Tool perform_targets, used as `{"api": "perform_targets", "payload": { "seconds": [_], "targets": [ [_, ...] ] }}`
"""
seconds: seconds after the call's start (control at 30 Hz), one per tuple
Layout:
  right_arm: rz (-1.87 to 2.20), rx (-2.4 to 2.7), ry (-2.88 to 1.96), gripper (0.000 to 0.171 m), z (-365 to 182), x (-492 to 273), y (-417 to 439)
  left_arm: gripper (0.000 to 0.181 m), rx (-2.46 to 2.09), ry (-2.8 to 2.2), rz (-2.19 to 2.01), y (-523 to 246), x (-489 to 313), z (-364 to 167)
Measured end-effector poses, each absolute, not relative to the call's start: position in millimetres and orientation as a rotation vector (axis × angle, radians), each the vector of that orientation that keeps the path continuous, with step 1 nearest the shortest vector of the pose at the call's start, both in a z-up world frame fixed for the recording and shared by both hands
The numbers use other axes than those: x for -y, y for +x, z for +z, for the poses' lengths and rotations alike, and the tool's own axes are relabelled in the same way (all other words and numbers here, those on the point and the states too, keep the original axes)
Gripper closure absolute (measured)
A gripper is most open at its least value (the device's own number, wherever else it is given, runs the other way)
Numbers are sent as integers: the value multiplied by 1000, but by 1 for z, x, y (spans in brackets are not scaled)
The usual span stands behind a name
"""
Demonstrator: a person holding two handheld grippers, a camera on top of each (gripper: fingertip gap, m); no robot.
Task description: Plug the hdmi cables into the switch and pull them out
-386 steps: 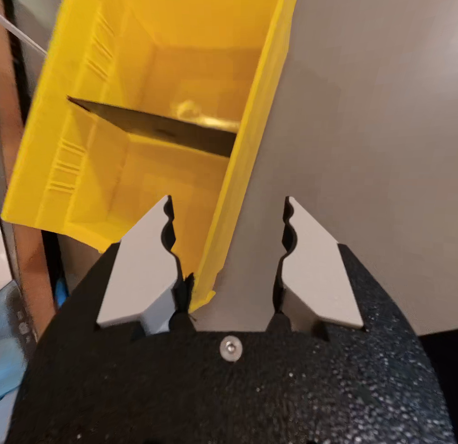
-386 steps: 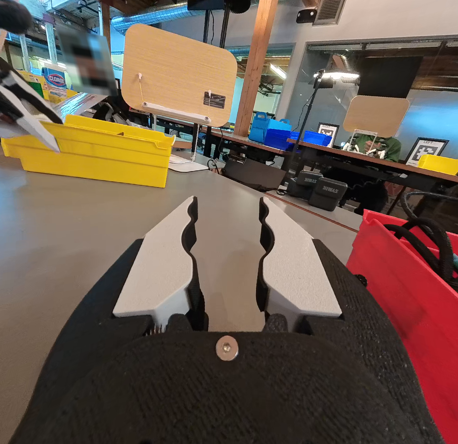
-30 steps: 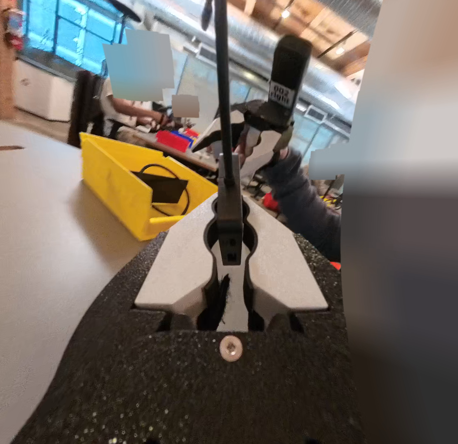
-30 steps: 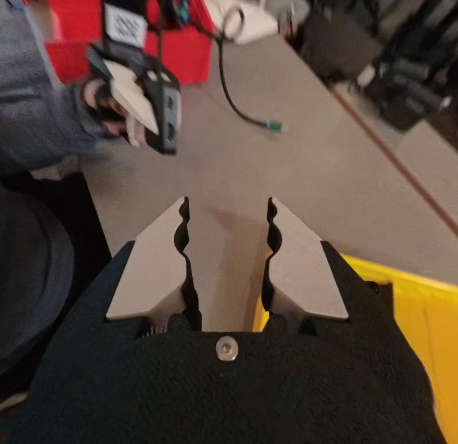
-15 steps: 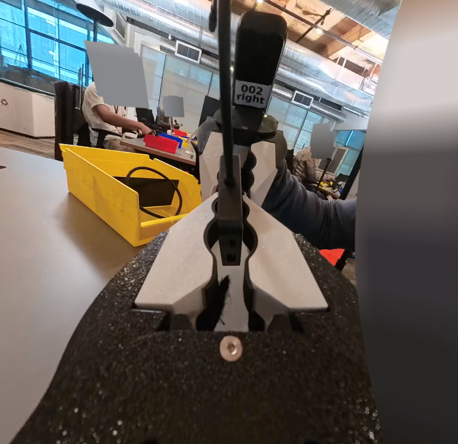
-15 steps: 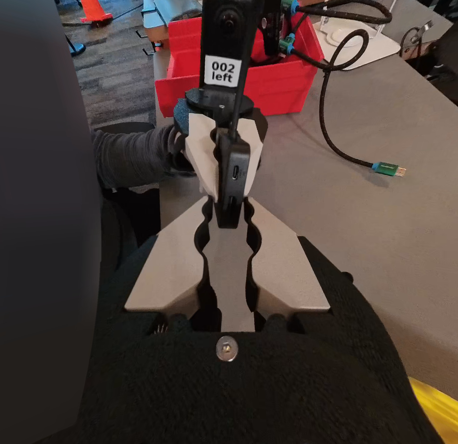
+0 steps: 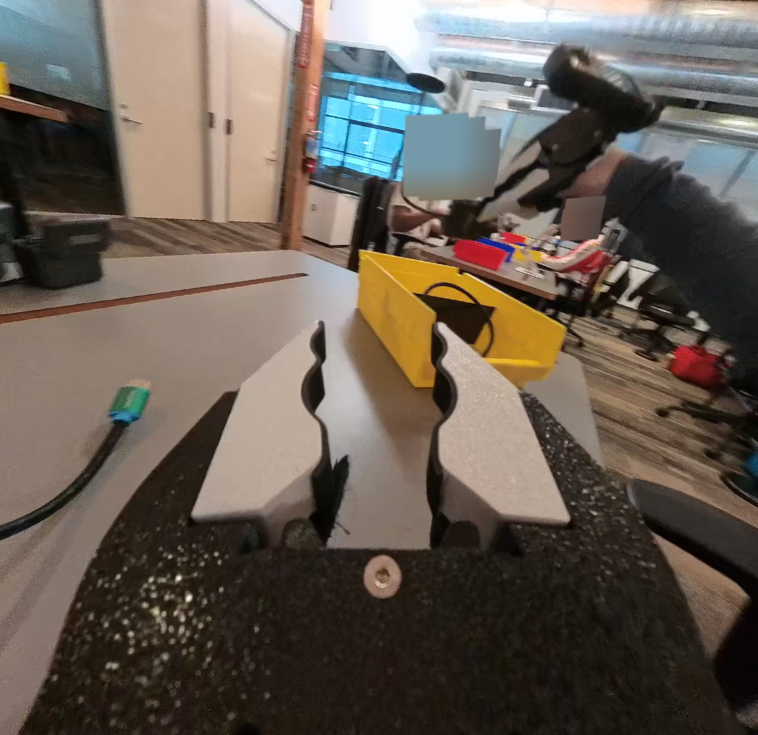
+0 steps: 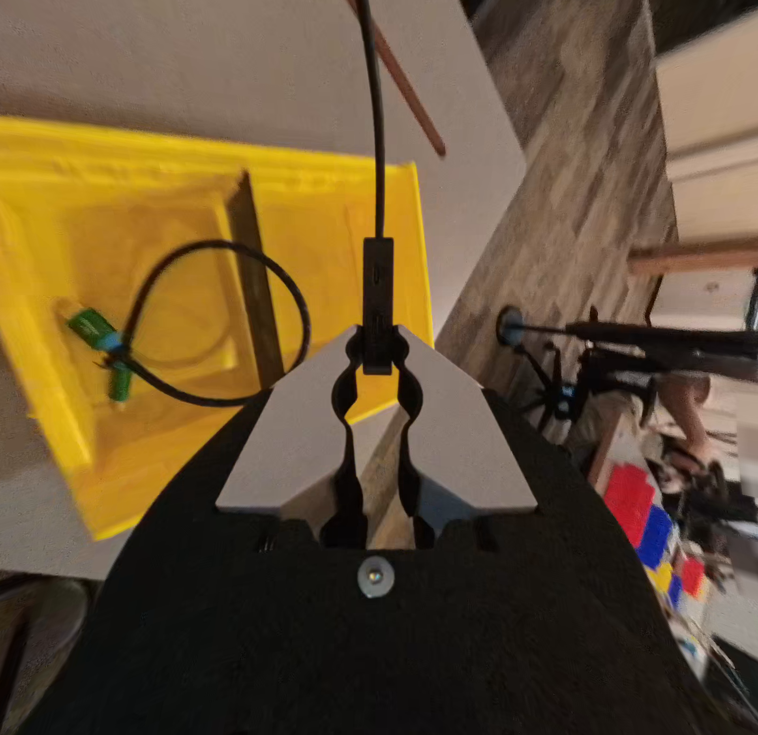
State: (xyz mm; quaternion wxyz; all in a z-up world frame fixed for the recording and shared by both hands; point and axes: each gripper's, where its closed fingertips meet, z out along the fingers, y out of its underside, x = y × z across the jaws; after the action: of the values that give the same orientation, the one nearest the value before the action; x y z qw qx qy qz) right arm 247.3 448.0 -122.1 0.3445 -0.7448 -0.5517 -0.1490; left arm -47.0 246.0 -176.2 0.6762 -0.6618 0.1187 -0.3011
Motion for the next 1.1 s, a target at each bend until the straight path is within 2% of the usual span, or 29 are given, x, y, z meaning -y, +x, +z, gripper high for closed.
{"api": "perform_targets", "payload": {
  "seconds": [0.23, 0.27, 0.37, 0.47, 0.6, 0.67, 0.73, 0.83, 0.97, 1.03, 1.1],
  "targets": [
    [-509, 1395, -2293, 158, -203, -499, 307, 135, -151, -1559, -355, -94, -236, -188],
    [-508, 1392, -2318, 153, -211, -500, 308, 135, -173, -1575, -321, -94, -232, -189],
    [-540, 1307, -2270, 120, -204, -510, 303, 135, -233, -1604, -214, -96, -215, -189],
    [-409, 1174, -2044, 108, -161, -502, 256, 136, -241, -1601, -97, -112, -193, -176],
    [42, 1148, -1646, 109, -121, -429, 143, 134, -162, -1556, -4, -155, -162, -137],
    [342, 1191, -1450, 110, -119, -376, 81, 118, -166, -1552, 63, -186, -153, -119],
    [548, 1257, -1287, 110, -134, -329, 30, 109, -209, -1651, 235, -231, -150, -115],
    [548, 1337, -1149, 110, -174, -301, -17, 94, -344, -1787, 291, -275, -153, -105],
    [514, 1326, -979, 118, -203, -291, -42, 74, -661, -2145, 293, -328, -169, -156],
    [513, 1343, -955, 119, -212, -288, -43, 76, -826, -2300, 234, -343, -168, -186],
    [497, 1312, -951, 123, -215, -291, -37, 86, -930, -2410, 191, -352, -166, -205]
  ]
}}
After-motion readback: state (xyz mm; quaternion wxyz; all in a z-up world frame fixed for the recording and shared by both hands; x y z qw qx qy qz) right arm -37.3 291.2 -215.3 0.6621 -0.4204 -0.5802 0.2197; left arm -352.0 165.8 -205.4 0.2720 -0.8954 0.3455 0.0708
